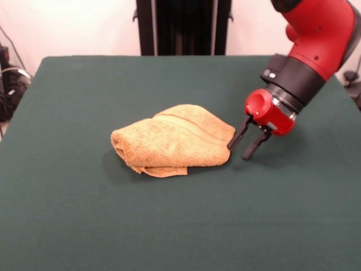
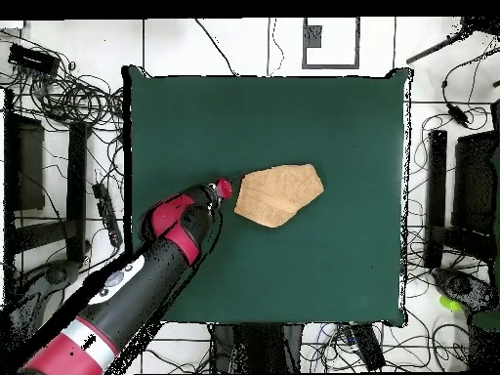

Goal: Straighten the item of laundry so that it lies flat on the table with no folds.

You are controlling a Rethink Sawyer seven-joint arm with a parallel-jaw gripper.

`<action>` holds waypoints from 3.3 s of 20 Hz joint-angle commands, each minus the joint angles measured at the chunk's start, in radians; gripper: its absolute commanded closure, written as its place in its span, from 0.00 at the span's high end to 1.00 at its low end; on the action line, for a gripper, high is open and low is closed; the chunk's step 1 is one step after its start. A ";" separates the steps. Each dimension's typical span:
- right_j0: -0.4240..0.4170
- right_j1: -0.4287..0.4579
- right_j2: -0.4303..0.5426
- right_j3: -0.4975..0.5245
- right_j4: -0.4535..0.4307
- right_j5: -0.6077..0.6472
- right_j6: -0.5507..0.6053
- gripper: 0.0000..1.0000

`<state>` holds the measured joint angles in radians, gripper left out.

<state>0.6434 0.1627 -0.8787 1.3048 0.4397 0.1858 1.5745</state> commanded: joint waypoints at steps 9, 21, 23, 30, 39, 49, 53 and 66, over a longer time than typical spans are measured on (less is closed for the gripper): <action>0.017 0.162 0.018 -0.104 0.046 0.216 0.264 1.00; 0.011 0.121 0.022 -0.021 0.017 0.215 0.253 1.00; -0.001 0.109 0.047 -0.010 0.027 0.232 0.259 1.00; -0.038 0.086 0.124 0.014 0.064 0.197 0.290 1.00; -0.038 0.127 0.091 0.027 0.068 0.144 0.319 1.00; -0.034 0.121 0.096 0.051 0.084 0.086 0.337 1.00; -0.031 0.122 0.084 0.063 0.092 0.039 0.350 1.00; -0.035 0.114 0.099 0.096 0.079 -0.098 0.364 0.00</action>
<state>0.6267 0.2303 -0.9488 1.3657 0.4611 0.1778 1.6378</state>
